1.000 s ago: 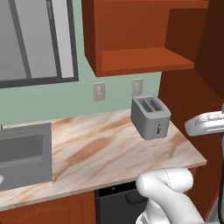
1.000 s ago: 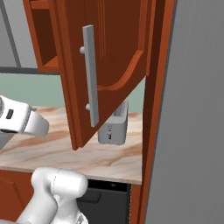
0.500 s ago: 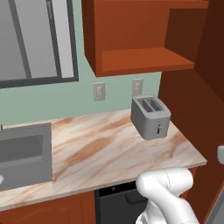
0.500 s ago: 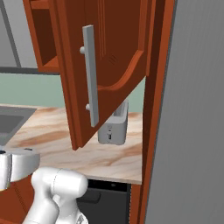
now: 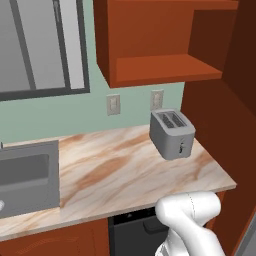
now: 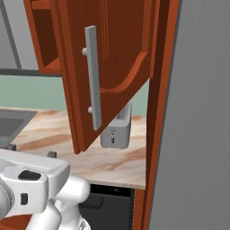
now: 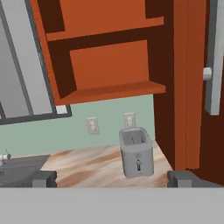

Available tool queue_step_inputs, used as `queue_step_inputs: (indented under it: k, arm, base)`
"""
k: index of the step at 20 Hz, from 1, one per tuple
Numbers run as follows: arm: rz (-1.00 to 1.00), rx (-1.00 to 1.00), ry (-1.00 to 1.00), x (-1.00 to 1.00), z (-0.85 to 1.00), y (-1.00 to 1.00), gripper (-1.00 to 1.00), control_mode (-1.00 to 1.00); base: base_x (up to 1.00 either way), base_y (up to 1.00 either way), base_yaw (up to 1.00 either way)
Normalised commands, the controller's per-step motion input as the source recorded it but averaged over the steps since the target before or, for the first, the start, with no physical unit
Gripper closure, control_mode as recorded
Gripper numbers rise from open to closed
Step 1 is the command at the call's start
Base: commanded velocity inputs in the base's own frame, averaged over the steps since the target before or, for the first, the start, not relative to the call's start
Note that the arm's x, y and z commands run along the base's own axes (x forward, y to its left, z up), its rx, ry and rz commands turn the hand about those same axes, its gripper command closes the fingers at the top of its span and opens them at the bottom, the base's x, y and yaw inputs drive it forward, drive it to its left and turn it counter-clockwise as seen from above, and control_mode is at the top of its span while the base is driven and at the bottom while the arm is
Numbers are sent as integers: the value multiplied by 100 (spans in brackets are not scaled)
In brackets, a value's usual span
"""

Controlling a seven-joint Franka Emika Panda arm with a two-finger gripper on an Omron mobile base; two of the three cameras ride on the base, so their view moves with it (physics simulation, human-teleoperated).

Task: Close all open cabinet doors.

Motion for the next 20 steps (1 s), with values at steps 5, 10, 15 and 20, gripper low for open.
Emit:
queue_step_inputs:
  k: [5, 10, 15, 20]
  arm:
    - [0, 4, -10, 0, 0, -33, -100, -100]
    - [0, 0, -10, 1, 0, -17, -100, -100]
    - [0, 1, -7, 21, 0, -22, -100, -100]
    - [0, 1, -6, 27, -2, -29, -100, -100]
  base:
    - [0, 0, 0]
    - [0, 0, 0]
    - [0, 0, 0]
    - [0, 0, 0]
